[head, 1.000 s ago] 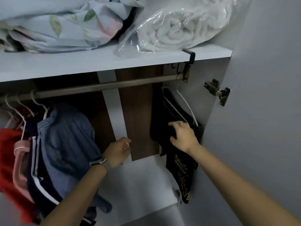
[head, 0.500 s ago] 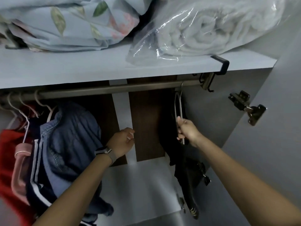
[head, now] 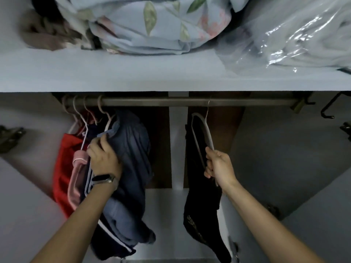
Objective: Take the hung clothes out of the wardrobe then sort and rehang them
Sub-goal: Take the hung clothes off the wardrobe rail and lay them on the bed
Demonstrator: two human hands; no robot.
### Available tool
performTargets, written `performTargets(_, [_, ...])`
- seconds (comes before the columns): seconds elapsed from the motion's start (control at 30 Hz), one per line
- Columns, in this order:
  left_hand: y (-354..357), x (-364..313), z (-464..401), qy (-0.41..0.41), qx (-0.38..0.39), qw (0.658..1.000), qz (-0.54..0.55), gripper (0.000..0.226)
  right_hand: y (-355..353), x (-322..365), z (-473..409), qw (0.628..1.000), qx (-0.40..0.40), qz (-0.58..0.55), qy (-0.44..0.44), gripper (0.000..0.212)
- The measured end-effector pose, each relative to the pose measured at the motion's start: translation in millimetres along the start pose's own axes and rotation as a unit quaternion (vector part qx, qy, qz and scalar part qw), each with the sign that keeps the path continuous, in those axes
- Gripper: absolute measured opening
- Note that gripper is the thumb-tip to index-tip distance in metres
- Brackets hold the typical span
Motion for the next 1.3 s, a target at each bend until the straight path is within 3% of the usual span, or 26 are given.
performTargets(0.07, [1,2,-7,-0.080,0.067,0.989,0.107,0.062,12,0,1,1.000,0.016,0.012,-0.010,0.045])
performTargets(0.13, [5,3,-17,-0.155,0.138,0.967,0.147,0.041,24,3,1,0.999,0.031,0.029,-0.022,0.048])
performTargets(0.23, [4,-4,-23,-0.171,0.159,0.950,0.206,0.031,39,6,1,0.997,0.049,0.046,-0.040,0.050])
performTargets(0.33, [-2,-7,-16,-0.137,0.131,0.938,0.290,0.023,49,7,-1,0.995,0.065,0.062,-0.050,0.046])
performTargets(0.43, [-6,-5,-10,-0.102,0.132,0.922,0.350,0.018,62,5,-3,0.990,0.102,0.077,-0.050,0.017])
performTargets(0.57, [-5,-10,-3,-0.049,0.184,0.903,0.385,0.029,80,-8,-11,0.985,0.149,0.075,-0.032,0.024])
performTargets(0.67, [-3,-17,2,-0.047,0.206,0.893,0.398,0.020,89,-14,-22,0.990,0.129,0.063,-0.007,0.019])
performTargets(0.8, [1,-37,10,-0.022,0.225,0.894,0.386,0.013,105,-12,-32,0.992,0.126,0.020,0.022,0.010])
performTargets(0.97, [3,-45,19,0.017,0.203,0.911,0.359,0.011,125,-4,-54,0.977,0.141,-0.093,0.128,0.021])
performTargets(1.13, [8,-56,22,0.067,0.205,0.916,0.337,0.014,150,-2,-79,0.979,0.126,-0.048,0.155,0.018])
performTargets(1.3, [16,-57,30,0.066,0.223,0.911,0.341,0.015,163,-3,-96,0.980,0.116,0.072,0.144,0.019])
Point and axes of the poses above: each hand's wrist, its own z-axis away from the middle knuckle, its own y-axis out of the palm, x = y × z, the point moved 3 cm from there along -z, towards the middle knuckle, and after that the axes turned 13 degrees about -y, right-handed, at the moved point
